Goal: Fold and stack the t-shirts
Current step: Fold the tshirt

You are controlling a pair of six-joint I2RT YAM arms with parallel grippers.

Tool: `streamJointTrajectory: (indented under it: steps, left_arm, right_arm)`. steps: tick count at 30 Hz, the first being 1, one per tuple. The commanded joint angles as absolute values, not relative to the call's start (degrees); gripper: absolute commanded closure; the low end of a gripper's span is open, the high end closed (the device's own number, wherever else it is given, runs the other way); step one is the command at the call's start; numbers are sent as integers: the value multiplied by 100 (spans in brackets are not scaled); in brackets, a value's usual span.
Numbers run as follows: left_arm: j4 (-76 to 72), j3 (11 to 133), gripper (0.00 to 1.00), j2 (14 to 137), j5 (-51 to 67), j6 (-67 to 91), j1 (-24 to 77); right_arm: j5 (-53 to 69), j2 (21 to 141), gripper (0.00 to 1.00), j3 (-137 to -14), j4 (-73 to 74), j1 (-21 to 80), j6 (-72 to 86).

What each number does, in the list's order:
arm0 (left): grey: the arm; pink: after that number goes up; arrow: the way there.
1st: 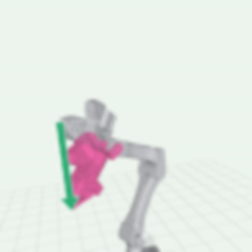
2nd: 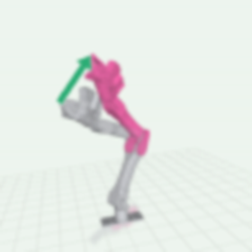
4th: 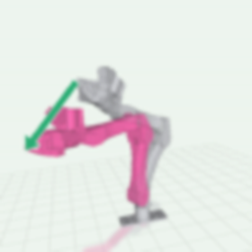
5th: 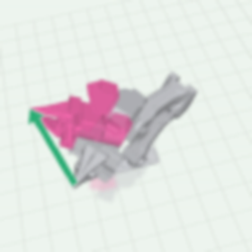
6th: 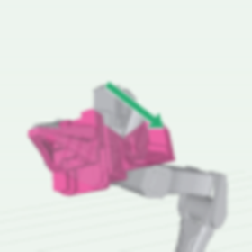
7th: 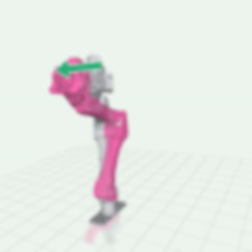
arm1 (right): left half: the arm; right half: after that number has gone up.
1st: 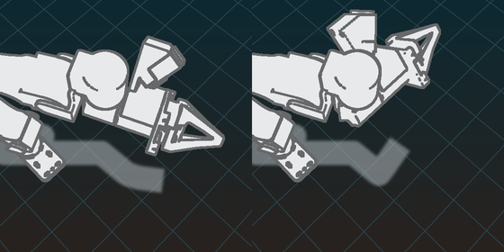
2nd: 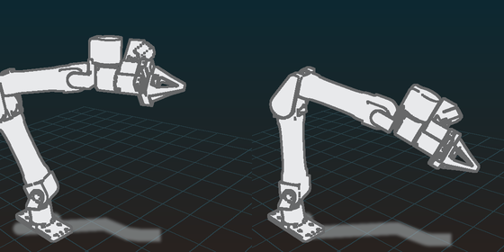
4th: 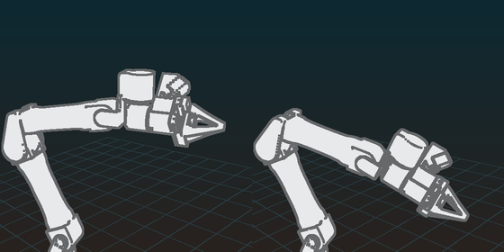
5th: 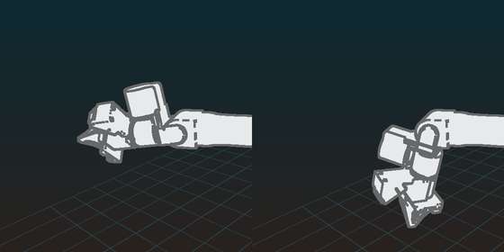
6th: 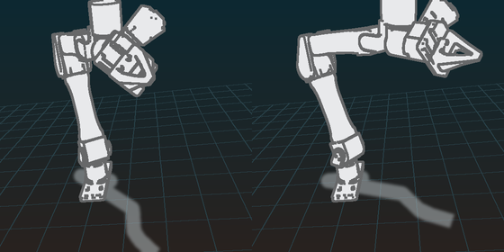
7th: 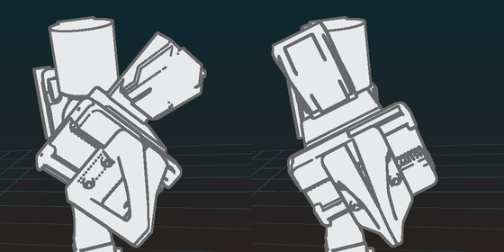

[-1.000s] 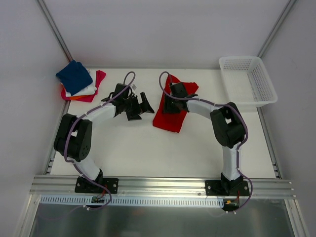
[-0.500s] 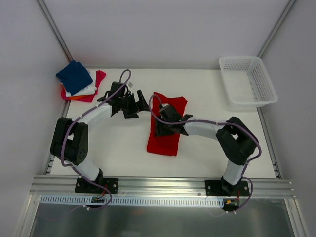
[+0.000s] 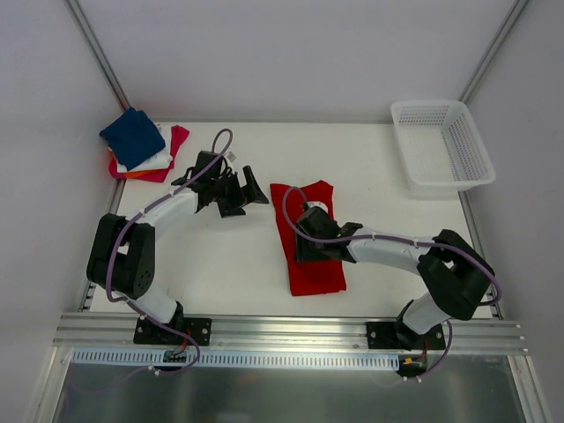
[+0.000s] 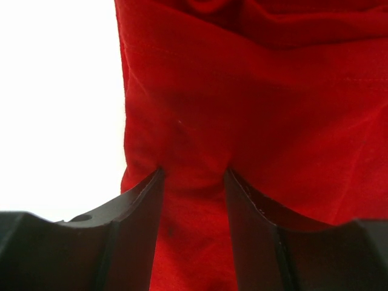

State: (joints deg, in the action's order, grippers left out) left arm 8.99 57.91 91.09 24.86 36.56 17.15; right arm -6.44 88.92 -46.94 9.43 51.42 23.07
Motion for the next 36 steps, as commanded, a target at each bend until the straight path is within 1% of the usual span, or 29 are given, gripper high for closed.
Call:
streamJointTrajectory:
  steps: [1,13,17,21,25,29,36]
  left_arm:
    - [949,5652,1,8851,2330,3463,1661]
    - [949,5502,1,8728,2461,3428,1679]
    - [940,5265,1,8500,2540,3472,1740]
    - [923,4870,1,8227,2426,3603,2056]
    - [853,4431,1,7964,2128,3867,2627]
    - [739,4114,1,7840,1873,4279,3364]
    - [317,3481,1,7708,1714,4780,3884]
  right_arm:
    - [-879,8824,51,-4895,1379,5220,2268]
    - [-1019,8886,51,-6072,2039,5405,1732]
    - [-1432,8474,50,-6231,2407,5405,1591]
    - [-1678,7859,48,-5951,2540,5361,1617]
    - [-2020,7296,47,-5573,2803,5300,1740]
    - [-2118,6795,46,-5178,3014,5274,1898]
    - [-2162,6214,46,-4466,3199,5273,2267]
